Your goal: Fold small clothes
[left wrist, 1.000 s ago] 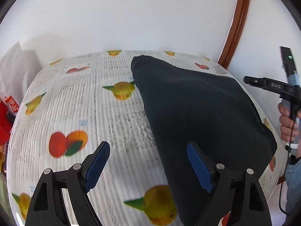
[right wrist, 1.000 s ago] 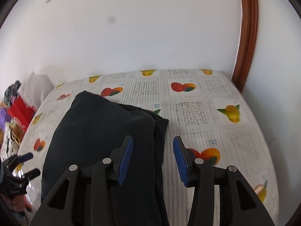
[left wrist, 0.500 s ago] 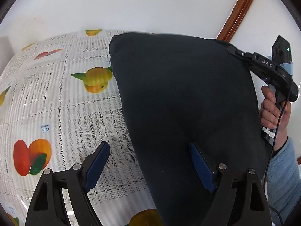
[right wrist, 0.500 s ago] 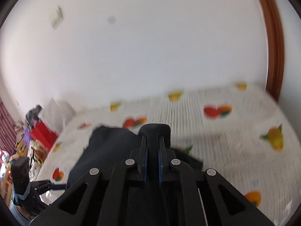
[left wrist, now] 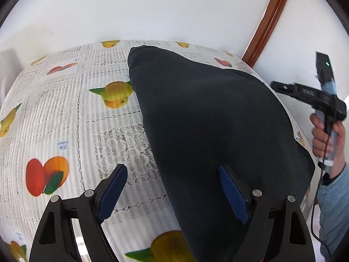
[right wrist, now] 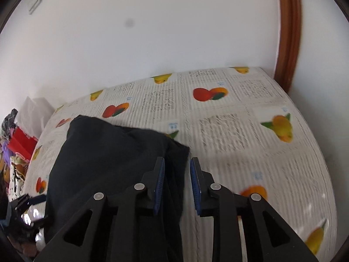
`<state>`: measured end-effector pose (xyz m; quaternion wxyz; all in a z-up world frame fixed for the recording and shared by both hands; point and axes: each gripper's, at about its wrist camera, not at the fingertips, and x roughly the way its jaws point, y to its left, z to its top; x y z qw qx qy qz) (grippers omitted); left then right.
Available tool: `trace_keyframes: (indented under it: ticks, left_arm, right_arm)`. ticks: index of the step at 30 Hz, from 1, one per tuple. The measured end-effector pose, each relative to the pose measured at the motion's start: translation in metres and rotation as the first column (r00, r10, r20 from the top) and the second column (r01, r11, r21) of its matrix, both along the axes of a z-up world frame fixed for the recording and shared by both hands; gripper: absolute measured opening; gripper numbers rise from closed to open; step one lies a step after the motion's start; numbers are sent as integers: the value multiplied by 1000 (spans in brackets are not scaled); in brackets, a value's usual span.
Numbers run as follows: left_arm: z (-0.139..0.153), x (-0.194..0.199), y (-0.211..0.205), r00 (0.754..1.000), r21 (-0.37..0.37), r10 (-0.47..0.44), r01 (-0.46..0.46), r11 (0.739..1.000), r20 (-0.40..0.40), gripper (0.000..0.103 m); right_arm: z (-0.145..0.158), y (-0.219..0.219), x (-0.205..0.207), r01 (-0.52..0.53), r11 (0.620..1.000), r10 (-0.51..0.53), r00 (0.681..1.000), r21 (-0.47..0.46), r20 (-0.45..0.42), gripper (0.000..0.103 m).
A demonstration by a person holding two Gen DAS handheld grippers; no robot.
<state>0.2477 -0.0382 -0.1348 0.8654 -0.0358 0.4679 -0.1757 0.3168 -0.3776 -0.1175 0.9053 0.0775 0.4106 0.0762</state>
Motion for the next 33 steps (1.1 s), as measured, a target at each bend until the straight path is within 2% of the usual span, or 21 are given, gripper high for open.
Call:
trace_keyframes:
  ticks: [3, 8, 11, 13, 14, 17, 19, 21, 24, 26, 33]
  left_arm:
    - [0, -11, 2, 1000, -6, 7, -7, 1000, 2, 83]
    - [2, -29, 5, 1000, -9, 24, -24, 1000, 3, 83]
    - [2, -37, 5, 999, -4, 42, -42, 999, 6, 83]
    - [1, -41, 3, 998, 12, 55, -55, 998, 17, 84]
    - [3, -46, 3, 998, 21, 61, -62, 998, 21, 84]
    - [6, -52, 1, 997, 43, 76, -78, 996, 27, 83]
    - [8, -56, 0, 996, 63, 76, -78, 995, 39, 83]
    - [10, -58, -2, 996, 80, 78, -81, 993, 45, 83]
    - [12, -63, -3, 996, 92, 75, -79, 993, 49, 83]
    - [13, -68, -3, 996, 102, 70, -75, 992, 51, 83]
    - [10, -94, 1, 997, 111, 57, -61, 992, 43, 82]
  right_arm:
    - [2, -13, -34, -9, 999, 9, 1000, 31, -1, 34]
    - [-14, -17, -85, -60, 995, 62, 998, 86, -24, 34]
    - [-30, -8, -94, -86, 991, 91, 995, 102, -40, 34]
    - [-40, -6, -93, -87, 990, 94, 994, 115, -56, 23]
    - [-41, -6, -93, -98, 986, 106, 993, 133, -51, 5]
    - [-30, -22, -112, -97, 969, 84, 994, 227, 66, 5]
    - [-33, -27, -114, -85, 963, 71, 996, 256, 62, 5]
    - [-40, -26, -110, -55, 967, 51, 998, 247, 22, 5]
    - [-36, -24, -117, -15, 975, 10, 1000, 222, 25, 6]
    - [-28, -21, -128, 21, 989, -27, 999, 149, 40, 6]
    - [-16, -20, -172, 58, 998, -58, 996, 8, 61, 9]
